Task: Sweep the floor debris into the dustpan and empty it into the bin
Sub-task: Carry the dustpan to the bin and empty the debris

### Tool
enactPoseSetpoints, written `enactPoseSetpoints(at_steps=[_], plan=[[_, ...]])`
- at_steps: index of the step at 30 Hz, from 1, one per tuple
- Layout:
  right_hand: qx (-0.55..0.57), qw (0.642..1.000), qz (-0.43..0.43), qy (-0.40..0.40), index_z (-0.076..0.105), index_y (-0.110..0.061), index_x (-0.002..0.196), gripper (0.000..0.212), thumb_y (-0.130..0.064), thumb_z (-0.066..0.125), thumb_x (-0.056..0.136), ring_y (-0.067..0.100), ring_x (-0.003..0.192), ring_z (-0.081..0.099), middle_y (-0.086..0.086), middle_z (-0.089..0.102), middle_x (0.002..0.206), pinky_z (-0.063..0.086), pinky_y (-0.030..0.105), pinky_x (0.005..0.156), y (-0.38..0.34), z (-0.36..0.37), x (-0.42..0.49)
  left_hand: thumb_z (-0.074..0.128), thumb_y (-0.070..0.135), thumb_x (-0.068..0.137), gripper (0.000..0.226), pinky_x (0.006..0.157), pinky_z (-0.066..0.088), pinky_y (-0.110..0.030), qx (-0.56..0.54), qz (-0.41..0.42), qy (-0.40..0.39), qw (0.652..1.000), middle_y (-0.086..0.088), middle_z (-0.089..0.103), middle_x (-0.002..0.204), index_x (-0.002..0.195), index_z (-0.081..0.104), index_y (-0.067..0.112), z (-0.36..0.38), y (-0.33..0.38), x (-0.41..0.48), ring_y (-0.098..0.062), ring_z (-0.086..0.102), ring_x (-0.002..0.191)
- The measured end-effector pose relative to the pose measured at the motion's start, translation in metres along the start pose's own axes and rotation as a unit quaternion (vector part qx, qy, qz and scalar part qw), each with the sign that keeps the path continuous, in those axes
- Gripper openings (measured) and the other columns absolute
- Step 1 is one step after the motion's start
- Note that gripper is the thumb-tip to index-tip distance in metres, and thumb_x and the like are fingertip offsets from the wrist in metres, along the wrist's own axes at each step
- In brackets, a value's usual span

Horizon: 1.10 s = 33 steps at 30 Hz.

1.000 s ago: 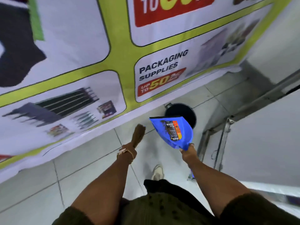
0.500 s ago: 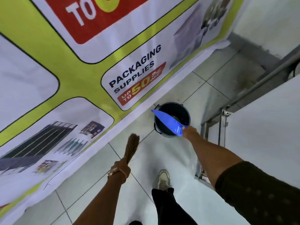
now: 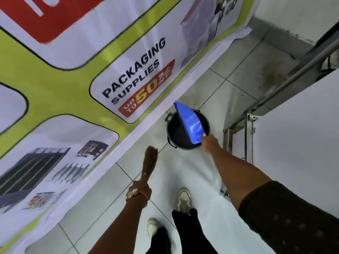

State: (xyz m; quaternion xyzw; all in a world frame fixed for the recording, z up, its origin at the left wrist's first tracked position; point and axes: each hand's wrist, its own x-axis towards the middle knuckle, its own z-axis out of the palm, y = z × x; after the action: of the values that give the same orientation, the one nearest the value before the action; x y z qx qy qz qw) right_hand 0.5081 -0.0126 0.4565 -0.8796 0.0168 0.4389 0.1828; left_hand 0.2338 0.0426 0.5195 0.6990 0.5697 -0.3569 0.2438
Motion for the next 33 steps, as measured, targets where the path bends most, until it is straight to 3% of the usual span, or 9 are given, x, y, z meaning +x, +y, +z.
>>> enactPoseSetpoints(at_steps=[2, 5, 9, 13, 18, 21, 23, 28, 33], plan=[[0.03, 0.999, 0.01, -0.005, 0.047, 0.004, 0.134, 0.051, -0.034, 0.03, 0.104, 0.041, 0.114, 0.058, 0.028, 0.055, 0.131, 0.049, 0.044, 0.096, 0.004, 0.013, 0.009, 0.034, 0.027, 0.097, 0.055, 0.102, 0.041, -0.038, 0.014, 0.0, -0.008, 1.0, -0.009, 0.046, 0.142, 0.148, 0.02, 0.043, 0.006, 0.007, 0.009, -0.029, 0.047, 0.13], [0.114, 0.991, 0.061, -0.027, 0.055, 0.003, 0.109, 0.042, -0.031, 0.032, 0.103, 0.026, 0.055, 0.048, 0.021, 0.056, 0.084, 0.04, 0.031, 0.05, 0.012, 0.032, 0.02, 0.033, 0.028, 0.099, 0.053, 0.106, 0.039, -0.037, 0.004, -0.002, -0.02, 1.0, -0.011, 0.044, 0.143, 0.15, 0.022, 0.038, 0.01, 0.013, 0.024, -0.03, 0.045, 0.131], [0.136, 0.978, 0.124, -0.095, 0.039, -0.01, 0.064, 0.036, -0.021, 0.041, 0.098, 0.018, 0.044, 0.036, 0.009, 0.046, 0.05, 0.028, 0.019, 0.046, 0.026, 0.048, 0.036, 0.035, 0.028, 0.099, 0.053, 0.106, 0.04, -0.037, -0.016, 0.011, -0.046, 0.999, -0.011, 0.045, 0.144, 0.15, 0.021, 0.037, 0.017, 0.007, 0.036, -0.031, 0.047, 0.13], [0.23, 0.964, 0.112, -0.069, 0.048, -0.008, 0.083, 0.022, -0.02, 0.038, 0.098, 0.019, 0.046, 0.039, 0.01, 0.045, 0.061, 0.026, 0.021, 0.048, 0.034, 0.057, 0.045, 0.036, 0.024, 0.098, 0.058, 0.099, 0.044, -0.04, 0.011, 0.023, -0.031, 0.999, -0.013, 0.045, 0.142, 0.15, 0.016, 0.04, 0.021, -0.005, 0.04, -0.032, 0.048, 0.128], [0.209, 0.967, 0.136, -0.042, 0.051, -0.001, 0.084, 0.029, -0.024, 0.04, 0.099, 0.022, 0.046, 0.043, 0.014, 0.05, 0.064, 0.032, 0.025, 0.046, 0.049, 0.07, 0.038, 0.037, 0.021, 0.097, 0.061, 0.099, 0.046, -0.041, 0.002, 0.016, -0.032, 0.999, -0.016, 0.048, 0.139, 0.151, 0.014, 0.038, 0.029, -0.025, 0.042, -0.034, 0.052, 0.124], [0.117, 0.992, 0.017, 0.039, 0.056, 0.004, 0.113, 0.045, -0.032, 0.03, 0.103, 0.039, 0.084, 0.065, 0.028, 0.063, 0.099, 0.047, 0.038, 0.068, 0.059, 0.088, 0.014, 0.04, 0.018, 0.096, 0.073, 0.095, 0.049, -0.043, -0.03, 0.011, -0.024, 0.999, -0.022, 0.054, 0.131, 0.153, -0.005, 0.03, 0.038, -0.041, 0.046, -0.036, 0.058, 0.116], [0.042, 0.992, -0.079, 0.085, 0.057, 0.004, 0.115, 0.043, -0.028, 0.031, 0.104, 0.044, 0.106, 0.061, 0.03, 0.064, 0.112, 0.047, 0.042, 0.085, 0.074, 0.103, -0.014, 0.042, 0.02, 0.096, 0.078, 0.096, 0.049, -0.043, -0.058, -0.014, -0.016, 0.998, -0.022, 0.05, 0.136, 0.152, -0.012, 0.017, 0.046, -0.052, 0.05, -0.036, 0.056, 0.119], [-0.001, 0.973, -0.223, 0.058, 0.053, 0.0, 0.123, 0.031, -0.015, 0.054, 0.096, 0.036, 0.104, 0.061, 0.02, 0.063, 0.115, 0.048, 0.039, 0.088, 0.13, 0.147, -0.076, 0.039, 0.017, 0.095, 0.058, 0.102, 0.042, -0.045, -0.14, -0.103, -0.032, 0.984, -0.025, 0.047, 0.138, 0.147, 0.016, 0.004, 0.075, -0.096, 0.07, -0.041, 0.049, 0.125], [-0.178, 0.964, -0.197, -0.012, 0.051, -0.001, 0.125, 0.039, -0.012, 0.062, 0.089, 0.034, 0.106, 0.061, 0.013, 0.062, 0.114, 0.049, 0.043, 0.09, 0.185, 0.202, -0.072, 0.042, 0.017, 0.092, 0.036, 0.092, 0.047, -0.043, -0.163, -0.118, -0.055, 0.978, -0.023, 0.058, 0.122, 0.127, 0.038, 0.009, 0.128, -0.152, 0.125, -0.041, 0.057, 0.113]])
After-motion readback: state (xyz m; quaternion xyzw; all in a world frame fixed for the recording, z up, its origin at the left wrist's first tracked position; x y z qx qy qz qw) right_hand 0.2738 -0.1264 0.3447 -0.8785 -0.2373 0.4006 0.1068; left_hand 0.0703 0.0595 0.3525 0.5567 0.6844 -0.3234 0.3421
